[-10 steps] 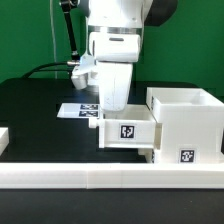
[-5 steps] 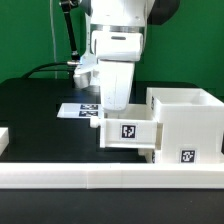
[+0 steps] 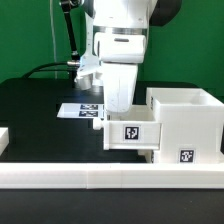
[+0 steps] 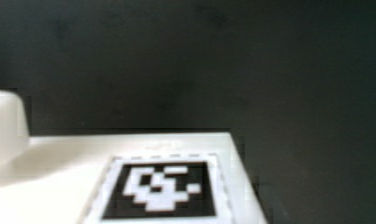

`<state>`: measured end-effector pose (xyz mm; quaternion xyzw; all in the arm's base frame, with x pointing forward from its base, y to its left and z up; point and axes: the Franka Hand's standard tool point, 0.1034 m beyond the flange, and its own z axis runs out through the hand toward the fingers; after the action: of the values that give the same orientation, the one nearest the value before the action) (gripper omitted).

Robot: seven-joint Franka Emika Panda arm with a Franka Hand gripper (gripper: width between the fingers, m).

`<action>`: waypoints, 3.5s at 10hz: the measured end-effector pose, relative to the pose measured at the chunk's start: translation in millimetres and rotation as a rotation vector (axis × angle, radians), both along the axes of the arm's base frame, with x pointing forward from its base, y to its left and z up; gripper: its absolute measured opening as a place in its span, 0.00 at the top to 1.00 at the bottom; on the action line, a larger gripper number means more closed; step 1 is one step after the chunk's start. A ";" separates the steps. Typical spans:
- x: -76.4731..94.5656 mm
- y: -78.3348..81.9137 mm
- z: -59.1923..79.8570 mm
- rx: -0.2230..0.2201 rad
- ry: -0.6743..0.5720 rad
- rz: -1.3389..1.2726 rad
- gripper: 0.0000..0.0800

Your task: Assemble drawer

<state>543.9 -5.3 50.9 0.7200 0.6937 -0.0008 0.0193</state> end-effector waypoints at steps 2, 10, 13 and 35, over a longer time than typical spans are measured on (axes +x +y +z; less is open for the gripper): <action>-0.1 -1.1 0.0 0.000 0.000 -0.002 0.95; -3.4 1.7 -4.8 0.003 0.002 -0.011 0.95; -7.9 2.0 -6.0 0.004 0.001 -0.012 0.95; -2.2 12.5 -6.0 -0.022 0.002 -0.064 0.95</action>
Offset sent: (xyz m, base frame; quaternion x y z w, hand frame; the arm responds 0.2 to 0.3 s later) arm 0.0038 0.0126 0.0005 -0.0093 0.0000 -0.0160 0.9998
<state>541.7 7.2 44.9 0.7417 0.6701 -0.0099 0.0267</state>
